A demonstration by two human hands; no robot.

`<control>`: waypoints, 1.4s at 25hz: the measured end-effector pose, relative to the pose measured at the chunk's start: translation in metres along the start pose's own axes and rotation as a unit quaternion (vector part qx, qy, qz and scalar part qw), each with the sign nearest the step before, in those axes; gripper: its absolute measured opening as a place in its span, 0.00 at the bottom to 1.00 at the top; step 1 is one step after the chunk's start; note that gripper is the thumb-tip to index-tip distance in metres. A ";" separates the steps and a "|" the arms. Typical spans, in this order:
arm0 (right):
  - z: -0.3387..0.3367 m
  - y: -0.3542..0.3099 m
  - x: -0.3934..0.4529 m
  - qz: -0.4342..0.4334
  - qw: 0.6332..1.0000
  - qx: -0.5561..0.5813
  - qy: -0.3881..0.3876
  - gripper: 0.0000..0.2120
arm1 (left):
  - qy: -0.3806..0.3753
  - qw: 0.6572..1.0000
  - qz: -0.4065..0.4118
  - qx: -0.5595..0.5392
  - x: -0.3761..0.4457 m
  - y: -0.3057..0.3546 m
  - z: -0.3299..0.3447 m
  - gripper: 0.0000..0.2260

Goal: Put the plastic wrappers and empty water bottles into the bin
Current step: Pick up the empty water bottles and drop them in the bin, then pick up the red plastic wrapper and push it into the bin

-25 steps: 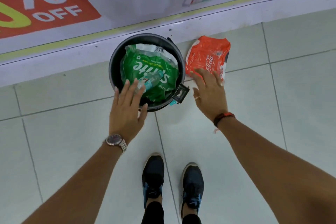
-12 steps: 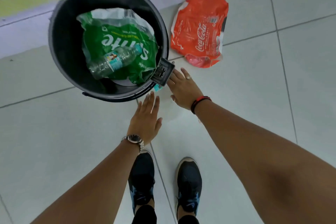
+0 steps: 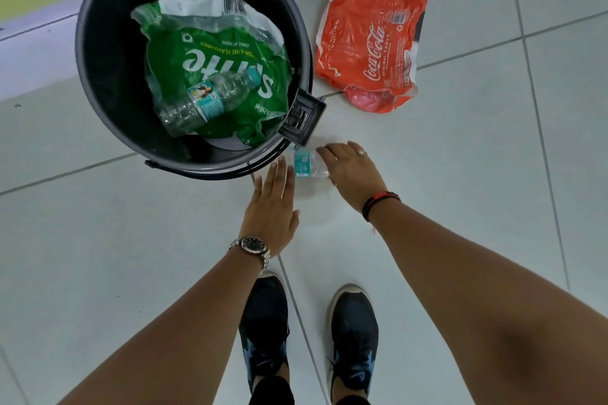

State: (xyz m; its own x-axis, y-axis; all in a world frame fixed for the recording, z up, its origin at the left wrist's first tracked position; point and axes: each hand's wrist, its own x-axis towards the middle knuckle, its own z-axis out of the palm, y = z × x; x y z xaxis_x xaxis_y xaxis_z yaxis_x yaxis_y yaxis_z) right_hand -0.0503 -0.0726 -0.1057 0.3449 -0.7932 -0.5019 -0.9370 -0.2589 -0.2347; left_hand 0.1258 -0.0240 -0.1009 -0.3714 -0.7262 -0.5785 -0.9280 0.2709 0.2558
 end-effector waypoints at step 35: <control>-0.194 -0.009 -0.010 0.115 0.972 0.043 0.199 0.27 | 0.139 0.990 0.014 -0.037 -0.079 -0.018 -0.181 0.34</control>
State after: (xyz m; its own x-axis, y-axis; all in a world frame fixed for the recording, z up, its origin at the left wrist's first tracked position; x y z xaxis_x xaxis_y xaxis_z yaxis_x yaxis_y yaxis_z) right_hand -0.0566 -0.1688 0.0627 0.0616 -0.9795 -0.1917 -0.9726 -0.0157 -0.2319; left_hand 0.1770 -0.0857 0.0799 -0.3649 -0.8676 -0.3379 -0.9091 0.2535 0.3307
